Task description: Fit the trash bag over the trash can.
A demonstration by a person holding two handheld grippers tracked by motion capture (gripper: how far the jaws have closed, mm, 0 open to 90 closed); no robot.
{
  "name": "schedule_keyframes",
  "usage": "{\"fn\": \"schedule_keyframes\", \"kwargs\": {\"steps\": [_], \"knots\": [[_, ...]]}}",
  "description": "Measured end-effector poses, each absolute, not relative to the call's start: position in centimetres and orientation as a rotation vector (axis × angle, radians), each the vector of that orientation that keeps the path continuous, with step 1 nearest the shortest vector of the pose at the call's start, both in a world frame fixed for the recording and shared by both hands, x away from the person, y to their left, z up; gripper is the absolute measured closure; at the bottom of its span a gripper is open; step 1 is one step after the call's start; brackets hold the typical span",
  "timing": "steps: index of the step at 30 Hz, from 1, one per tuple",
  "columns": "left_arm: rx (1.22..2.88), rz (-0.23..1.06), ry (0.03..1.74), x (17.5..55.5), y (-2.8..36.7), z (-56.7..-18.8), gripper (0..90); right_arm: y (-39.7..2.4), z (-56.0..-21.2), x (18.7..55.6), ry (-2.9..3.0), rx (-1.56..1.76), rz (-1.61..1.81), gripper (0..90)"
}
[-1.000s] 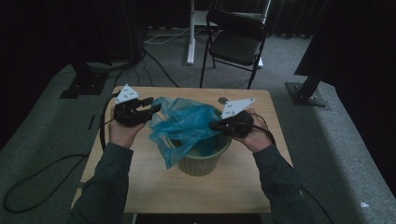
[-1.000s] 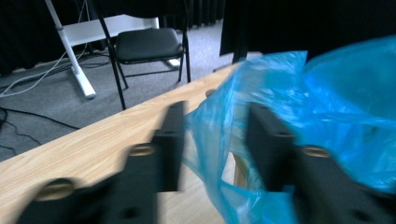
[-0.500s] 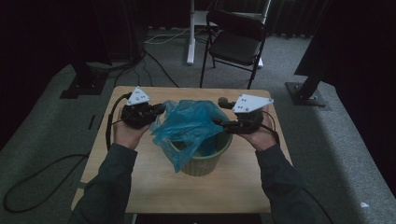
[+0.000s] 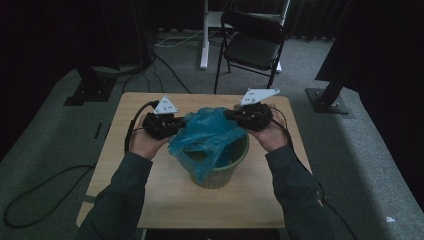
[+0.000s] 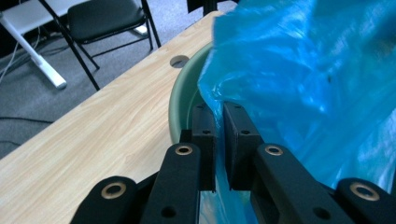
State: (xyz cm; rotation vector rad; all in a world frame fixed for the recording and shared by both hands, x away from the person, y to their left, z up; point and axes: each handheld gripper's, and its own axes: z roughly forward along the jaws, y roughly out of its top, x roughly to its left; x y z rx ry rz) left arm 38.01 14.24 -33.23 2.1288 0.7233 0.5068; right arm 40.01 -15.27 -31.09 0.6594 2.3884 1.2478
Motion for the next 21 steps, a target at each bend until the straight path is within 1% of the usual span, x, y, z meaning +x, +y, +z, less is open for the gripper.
{"fn": "schedule_keyframes", "kwargs": {"steps": [2,8,9,12,14,18,20,21], "knots": [[2.128,0.503,0.746,38.4,14.5,-33.4,82.4,-15.3,-31.5,40.9,2.380,0.749,1.175,89.9],[2.105,0.489,0.811,39.1,15.2,-33.8,81.4,-15.1,-32.3,41.9,2.357,0.836,1.090,89.9],[2.087,0.485,0.837,39.2,15.6,-33.9,80.7,-15.1,-32.3,41.7,2.350,0.810,1.115,86.9],[2.063,0.488,0.868,39.4,16.1,-34.0,80.1,-15.2,-32.2,40.8,2.343,0.741,1.176,72.7],[2.051,0.489,0.880,39.3,16.4,-33.9,79.8,-15.3,-32.2,40.1,2.361,0.676,1.202,65.4],[2.042,0.496,0.885,39.2,16.7,-33.6,78.7,-15.4,-32.1,39.0,2.376,0.601,1.230,55.8],[2.043,0.500,0.885,39.2,16.6,-33.6,78.8,-15.2,-32.0,38.3,2.380,0.540,1.275,48.6],[2.048,0.501,0.889,39.3,16.5,-33.6,78.9,-15.0,-32.0,38.0,2.381,0.516,1.284,47.1]]}}
